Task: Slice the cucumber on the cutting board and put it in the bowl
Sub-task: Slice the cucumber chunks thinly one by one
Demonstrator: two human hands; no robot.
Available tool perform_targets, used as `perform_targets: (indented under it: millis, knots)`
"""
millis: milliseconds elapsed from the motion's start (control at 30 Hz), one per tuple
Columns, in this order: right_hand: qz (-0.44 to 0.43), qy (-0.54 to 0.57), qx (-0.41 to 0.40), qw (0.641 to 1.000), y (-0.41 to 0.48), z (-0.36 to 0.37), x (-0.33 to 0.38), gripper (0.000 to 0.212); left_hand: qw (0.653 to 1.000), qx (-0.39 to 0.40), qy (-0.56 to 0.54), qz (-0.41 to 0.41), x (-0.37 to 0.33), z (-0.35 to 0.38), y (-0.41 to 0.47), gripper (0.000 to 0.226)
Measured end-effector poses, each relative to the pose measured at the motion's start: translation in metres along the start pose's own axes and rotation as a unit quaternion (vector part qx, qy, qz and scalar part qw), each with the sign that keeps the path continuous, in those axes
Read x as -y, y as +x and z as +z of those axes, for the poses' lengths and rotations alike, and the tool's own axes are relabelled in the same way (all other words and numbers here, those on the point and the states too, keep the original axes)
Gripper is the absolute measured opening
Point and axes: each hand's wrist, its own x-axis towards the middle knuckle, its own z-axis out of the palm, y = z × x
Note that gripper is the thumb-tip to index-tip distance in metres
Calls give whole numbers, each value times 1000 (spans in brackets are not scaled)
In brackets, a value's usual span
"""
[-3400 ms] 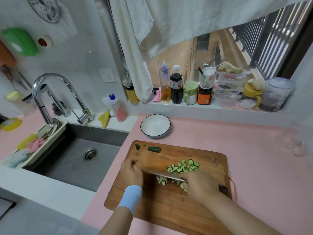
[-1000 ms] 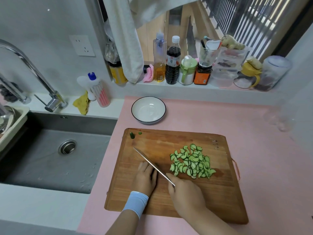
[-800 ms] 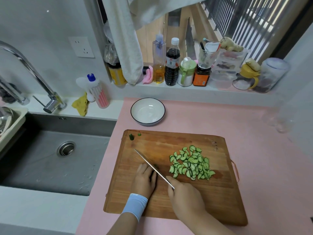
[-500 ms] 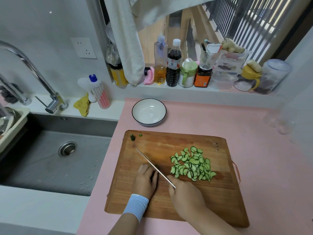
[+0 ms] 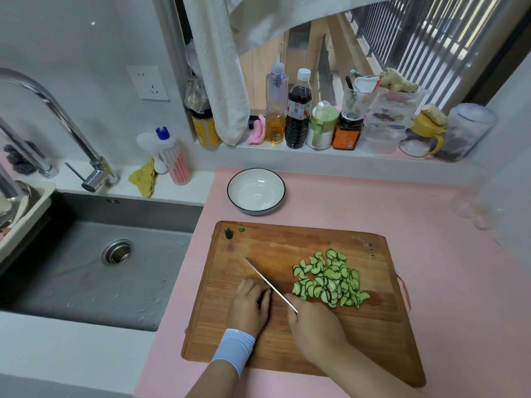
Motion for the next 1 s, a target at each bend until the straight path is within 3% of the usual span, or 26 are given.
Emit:
perform_targets:
  millis: [100, 167, 600, 733, 1000]
  knots:
    - [-24, -33, -8, 999, -11, -1, 2, 44, 1000, 8, -2, -16, 2, 1, 0, 6]
    - [-29, -46, -13, 998, -16, -2, 1, 45, 1000, 11, -4, -17, 1, 1, 0, 16]
    - [-13, 12, 10, 1000, 0, 1, 2, 41, 1000, 6, 0, -11, 1, 0, 0, 3]
    - [-4, 11, 14, 1000, 7, 5, -1, 43, 1000, 5, 2, -10, -1, -2, 0, 13]
    - [-18, 7, -9, 1000, 3, 5, 1, 39, 1000, -2, 2, -4, 0, -2, -1, 6]
